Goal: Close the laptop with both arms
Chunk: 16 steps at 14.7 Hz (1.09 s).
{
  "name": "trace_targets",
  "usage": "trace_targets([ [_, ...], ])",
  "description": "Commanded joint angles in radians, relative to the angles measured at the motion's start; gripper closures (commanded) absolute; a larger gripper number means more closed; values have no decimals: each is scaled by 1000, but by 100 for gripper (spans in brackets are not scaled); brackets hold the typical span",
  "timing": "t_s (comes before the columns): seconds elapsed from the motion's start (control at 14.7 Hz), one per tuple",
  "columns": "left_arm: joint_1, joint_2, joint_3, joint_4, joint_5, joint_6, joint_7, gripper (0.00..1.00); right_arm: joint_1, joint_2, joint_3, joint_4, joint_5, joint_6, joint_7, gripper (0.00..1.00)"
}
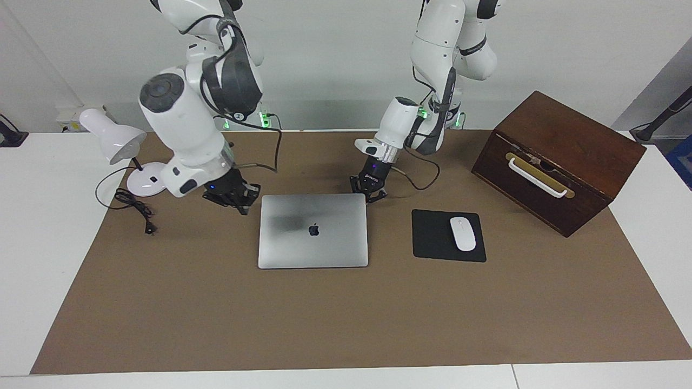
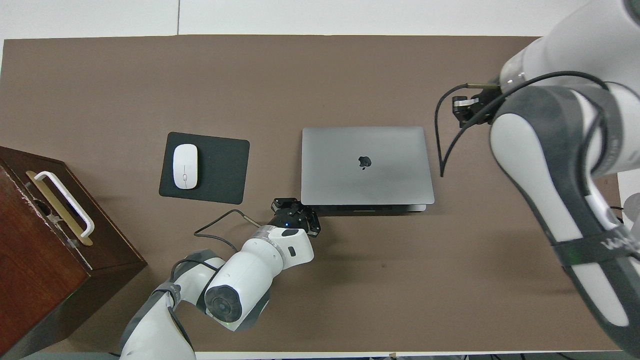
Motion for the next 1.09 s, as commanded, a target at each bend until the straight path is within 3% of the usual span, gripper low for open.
trace_targets([
  [0.0,-11,91,9,24,18,8,4,100,-44,-90,9,0,-70,-63,-91,100],
  [0.34,-9,91,9,27,17,8,-4,100,-121,-201,9,-2,-102,-145,-119,100],
  [0.48,-9,89,8,27,15,6,-22,100,-140,-235,9,-11,-107,-155,-125,77],
  [0.54,-9,89,8,27,15,6,-39,100,-147,-248,9,-11,-107,-174,-125,60],
  [0.61,-9,88,8,27,15,6,-58,100,-152,-265,9,-14,-107,-192,-125,39],
  [0.68,-9,83,8,27,15,6,-70,100,-160,-282,9,-20,-107,-203,-126,0],
  [1.02,-9,55,8,27,15,2,-110,100,-210,-311,9,-22,-107,-287,-152,0],
])
